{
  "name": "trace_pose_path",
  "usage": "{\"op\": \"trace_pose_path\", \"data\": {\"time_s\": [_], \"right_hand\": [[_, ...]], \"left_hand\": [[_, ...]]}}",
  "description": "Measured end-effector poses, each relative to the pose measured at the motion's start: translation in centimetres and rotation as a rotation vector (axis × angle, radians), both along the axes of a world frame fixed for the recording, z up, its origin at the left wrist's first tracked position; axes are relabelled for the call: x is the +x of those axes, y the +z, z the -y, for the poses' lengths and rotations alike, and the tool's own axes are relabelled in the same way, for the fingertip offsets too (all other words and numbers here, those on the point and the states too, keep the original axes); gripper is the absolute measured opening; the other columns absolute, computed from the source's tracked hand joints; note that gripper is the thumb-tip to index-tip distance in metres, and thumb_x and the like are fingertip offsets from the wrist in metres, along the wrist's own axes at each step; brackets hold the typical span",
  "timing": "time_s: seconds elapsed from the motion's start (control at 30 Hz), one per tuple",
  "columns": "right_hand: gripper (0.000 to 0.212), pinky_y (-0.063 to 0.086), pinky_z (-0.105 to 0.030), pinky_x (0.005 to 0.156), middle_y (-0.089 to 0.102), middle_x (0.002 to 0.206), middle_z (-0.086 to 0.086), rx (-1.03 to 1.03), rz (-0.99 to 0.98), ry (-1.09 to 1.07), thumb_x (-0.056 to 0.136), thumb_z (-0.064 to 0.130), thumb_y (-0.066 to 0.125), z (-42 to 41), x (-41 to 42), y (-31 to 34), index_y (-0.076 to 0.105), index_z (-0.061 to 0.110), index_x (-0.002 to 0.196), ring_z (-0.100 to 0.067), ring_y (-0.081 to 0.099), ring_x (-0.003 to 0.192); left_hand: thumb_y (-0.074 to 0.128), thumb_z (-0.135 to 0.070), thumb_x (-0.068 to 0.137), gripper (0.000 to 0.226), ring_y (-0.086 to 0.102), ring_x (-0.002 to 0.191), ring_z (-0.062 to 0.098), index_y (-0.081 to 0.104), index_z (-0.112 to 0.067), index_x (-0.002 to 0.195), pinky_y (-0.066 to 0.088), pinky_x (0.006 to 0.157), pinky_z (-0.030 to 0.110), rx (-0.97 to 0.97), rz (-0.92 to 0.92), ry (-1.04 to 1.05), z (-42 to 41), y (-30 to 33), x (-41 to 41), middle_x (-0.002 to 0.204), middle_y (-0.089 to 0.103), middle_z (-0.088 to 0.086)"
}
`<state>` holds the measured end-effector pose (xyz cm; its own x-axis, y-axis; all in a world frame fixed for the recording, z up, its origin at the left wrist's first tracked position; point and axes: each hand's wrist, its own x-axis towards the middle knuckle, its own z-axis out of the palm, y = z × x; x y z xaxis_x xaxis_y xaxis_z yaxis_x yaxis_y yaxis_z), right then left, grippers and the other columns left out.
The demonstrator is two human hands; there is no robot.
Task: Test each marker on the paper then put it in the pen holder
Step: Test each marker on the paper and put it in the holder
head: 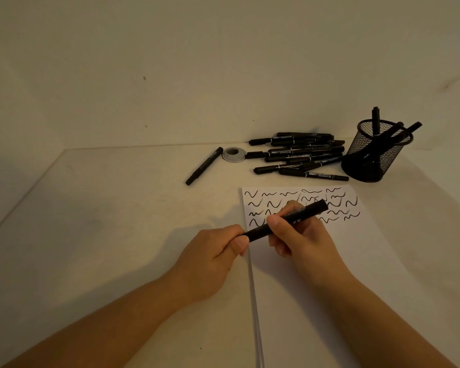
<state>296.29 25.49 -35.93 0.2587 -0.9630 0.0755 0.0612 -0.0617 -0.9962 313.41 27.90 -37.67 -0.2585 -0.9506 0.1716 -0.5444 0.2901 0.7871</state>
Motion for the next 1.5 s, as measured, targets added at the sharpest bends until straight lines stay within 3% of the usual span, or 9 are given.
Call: {"op": "trace_pose_path", "data": {"time_s": [0.23, 0.53, 0.7, 0.9, 1.03, 1.1, 1.2, 1.3, 1.5], "right_hand": [[0.024, 0.044, -0.016, 0.049, 0.059, 0.053, 0.001, -0.041, 0.006, 0.023, 0.071, 0.036, 0.058, -0.3, 0.3, 0.1, 0.054, 0.013, 0.076, -0.006, 0.051, 0.050], [0.023, 0.042, -0.014, 0.049, 0.058, 0.053, 0.002, -0.073, 0.020, 0.066, 0.071, 0.034, 0.058, -0.3, 0.4, 0.2, 0.051, 0.013, 0.078, -0.004, 0.050, 0.049], [0.018, 0.040, -0.015, 0.048, 0.056, 0.053, 0.004, -0.076, -0.012, 0.081, 0.077, 0.030, 0.056, 0.1, 0.2, 0.5, 0.052, 0.012, 0.079, -0.005, 0.048, 0.048], [0.025, 0.039, -0.009, 0.045, 0.059, 0.048, 0.012, -0.122, -0.402, -0.132, 0.089, 0.036, 0.049, -0.1, -0.3, 1.3, 0.058, 0.022, 0.071, 0.000, 0.049, 0.042], [0.011, 0.041, -0.011, 0.043, 0.062, 0.072, 0.013, -0.855, -0.993, -0.297, 0.082, 0.031, 0.066, -0.2, -2.5, 2.9, 0.063, 0.021, 0.084, -0.001, 0.049, 0.048], [0.033, 0.046, -0.020, 0.038, 0.064, 0.086, 0.002, -1.058, -1.214, -0.224, 0.066, 0.024, 0.081, 0.3, -3.2, 3.6, 0.065, 0.018, 0.095, -0.009, 0.058, 0.059], [0.051, 0.047, -0.021, 0.039, 0.065, 0.089, -0.002, -1.115, -1.314, -0.206, 0.051, 0.021, 0.089, 1.6, -4.4, 4.7, 0.066, 0.017, 0.096, -0.014, 0.061, 0.063], [0.043, 0.049, -0.024, 0.042, 0.065, 0.087, -0.003, -1.176, -1.257, -0.234, 0.057, 0.012, 0.086, 3.1, -6.3, 5.9, 0.066, 0.013, 0.095, -0.016, 0.060, 0.065], [0.019, 0.047, -0.022, 0.062, 0.061, 0.096, -0.009, -0.973, -0.955, -0.520, 0.076, 0.002, 0.067, 7.9, -10.1, 10.1, 0.065, 0.004, 0.094, -0.018, 0.058, 0.068]], "left_hand": [[0.034, -0.036, 0.090, 0.032, 0.040, 0.049, 0.012, 0.046, -0.020, 0.065, 0.035, 0.053, 0.029, 0.098, -0.129, -0.111, 0.4, 0.2, 0.5, 0.052, 0.044, -0.004], [0.032, -0.035, 0.091, 0.031, 0.040, 0.049, 0.002, 0.046, -0.026, 0.065, 0.034, 0.054, 0.016, 0.149, -0.161, -0.156, 0.7, 0.1, 0.8, 0.052, 0.051, -0.012], [0.034, -0.037, 0.090, 0.028, 0.041, 0.051, 0.005, 0.051, -0.032, 0.068, 0.034, 0.054, 0.020, 0.121, -0.153, -0.098, 0.6, 0.1, 0.5, 0.053, 0.054, -0.012], [0.037, -0.045, 0.089, 0.033, 0.046, 0.054, 0.017, 0.057, -0.038, 0.064, 0.037, 0.056, 0.028, 0.075, -0.205, 0.048, 0.6, 0.5, 0.0, 0.049, 0.054, -0.010], [0.038, -0.053, 0.082, 0.035, 0.046, 0.051, 0.011, 0.055, -0.034, 0.058, 0.038, 0.054, 0.021, 0.048, -0.200, 0.083, 1.2, 1.8, -0.9, 0.049, 0.054, -0.008], [0.044, -0.041, 0.089, 0.037, 0.045, 0.047, 0.002, 0.054, -0.031, 0.055, 0.035, 0.050, 0.013, 0.012, -0.185, 0.079, 1.7, 2.8, -2.1, 0.049, 0.055, -0.010], [0.044, -0.033, 0.091, 0.037, 0.051, 0.049, 0.001, 0.051, -0.031, 0.054, 0.039, 0.052, 0.013, -0.068, -0.129, 0.039, 2.7, 4.7, -4.1, 0.049, 0.055, -0.012], [0.042, -0.043, 0.087, 0.031, 0.052, 0.049, 0.003, 0.050, -0.030, 0.059, 0.043, 0.053, 0.022, -0.157, -0.029, -0.010, 4.0, 6.8, -5.9, 0.052, 0.056, -0.007], [0.046, -0.059, 0.082, 0.017, 0.053, 0.065, -0.005, 0.047, -0.042, 0.078, 0.039, 0.056, 0.014, -0.266, 0.496, -0.081, 9.0, 9.8, -7.3, 0.070, 0.056, -0.019]]}}
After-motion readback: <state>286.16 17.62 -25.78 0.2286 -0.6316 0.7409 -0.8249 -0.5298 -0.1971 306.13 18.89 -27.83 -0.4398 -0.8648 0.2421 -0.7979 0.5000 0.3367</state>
